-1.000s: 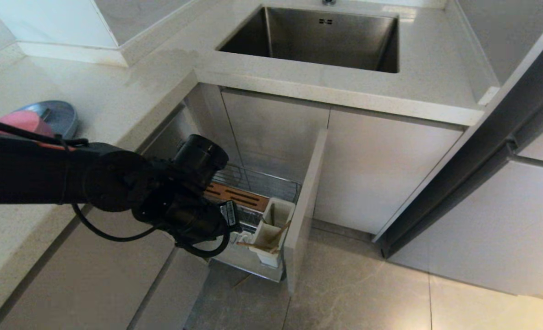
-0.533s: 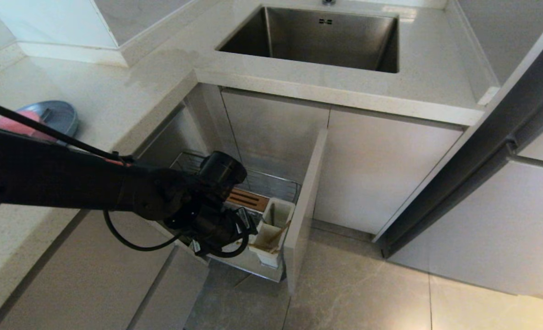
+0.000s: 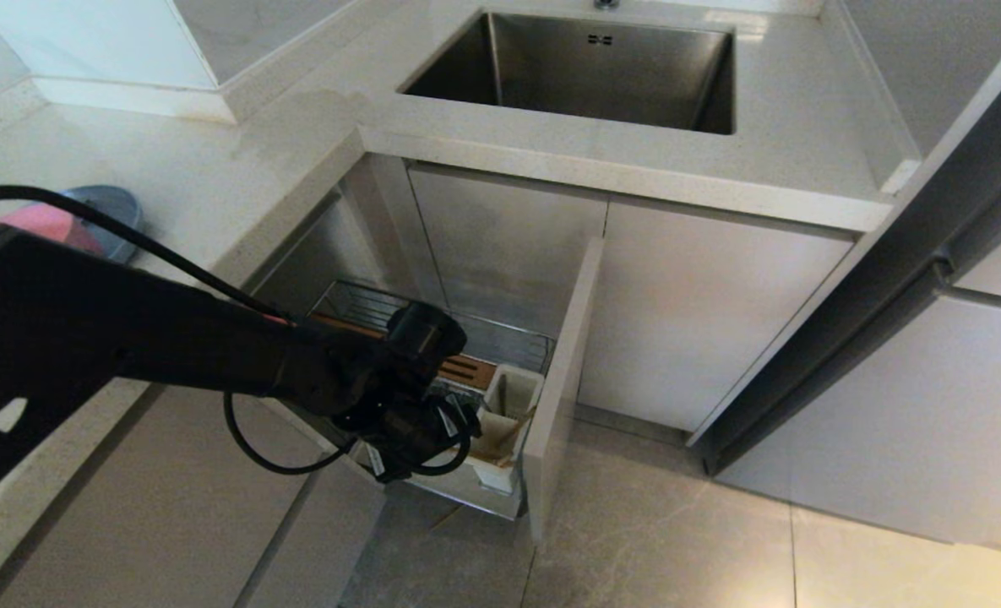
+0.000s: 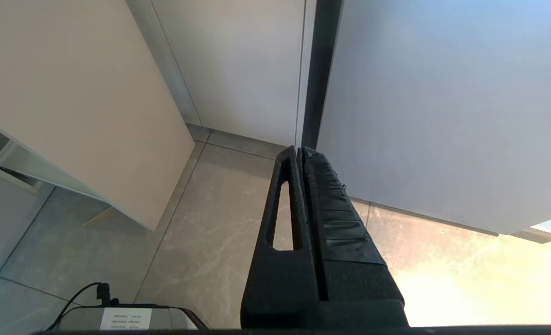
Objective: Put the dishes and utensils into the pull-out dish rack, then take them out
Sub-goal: Take the chopsticks out of the cupboard
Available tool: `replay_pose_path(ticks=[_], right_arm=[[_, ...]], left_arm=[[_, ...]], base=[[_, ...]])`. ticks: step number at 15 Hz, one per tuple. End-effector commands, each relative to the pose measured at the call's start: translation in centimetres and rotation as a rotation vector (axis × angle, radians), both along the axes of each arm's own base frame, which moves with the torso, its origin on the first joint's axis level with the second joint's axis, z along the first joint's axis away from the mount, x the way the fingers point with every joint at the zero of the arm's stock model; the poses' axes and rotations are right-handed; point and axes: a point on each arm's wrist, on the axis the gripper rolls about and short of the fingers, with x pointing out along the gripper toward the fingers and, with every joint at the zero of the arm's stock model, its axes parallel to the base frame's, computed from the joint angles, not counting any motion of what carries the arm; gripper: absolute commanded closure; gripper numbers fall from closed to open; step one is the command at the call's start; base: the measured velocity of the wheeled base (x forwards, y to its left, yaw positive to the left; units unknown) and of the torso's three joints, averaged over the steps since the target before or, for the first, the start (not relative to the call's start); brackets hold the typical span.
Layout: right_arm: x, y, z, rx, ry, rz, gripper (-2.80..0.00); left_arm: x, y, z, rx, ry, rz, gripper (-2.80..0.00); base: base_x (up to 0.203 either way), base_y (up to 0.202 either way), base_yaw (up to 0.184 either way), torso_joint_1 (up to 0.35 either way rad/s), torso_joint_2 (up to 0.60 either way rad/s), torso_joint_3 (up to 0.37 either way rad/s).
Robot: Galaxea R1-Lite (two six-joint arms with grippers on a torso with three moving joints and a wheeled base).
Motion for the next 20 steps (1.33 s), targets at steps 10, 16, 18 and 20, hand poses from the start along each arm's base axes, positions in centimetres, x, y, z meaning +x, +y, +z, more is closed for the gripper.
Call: replay_pose_path(ticks=[10,16,18,20], right_arm=[[0.1,0.0,-0.3,0.000,0.009,0.000,0.00],[0.1,0.0,-0.2,0.000,0.007,0.000,0.00],[0.1,0.0,-0.2,0.000,0.007,0.000,0.00],[0.1,0.0,-0.3,0.000,0.009,0.000,0.00]], left_arm=[[1.7,0.0,-2.4,-0.002,0.011,0.035,-2.80],[1.6,-0.5,-3.0,-0.015,0.032,0.038,-2.80],[1.7,-0.8,-3.2,-0.016,0.033,0.034,-2.80],[1.7,-1.1,-3.3,-0.017,0.032,0.029,-2.80]], base=[[0.000,0.000,0.000,0.000,0.00,0.000],[0.000,0.000,0.000,0.000,0.00,0.000],[0.000,0.000,0.000,0.000,0.00,0.000],[0.000,0.000,0.000,0.000,0.00,0.000]])
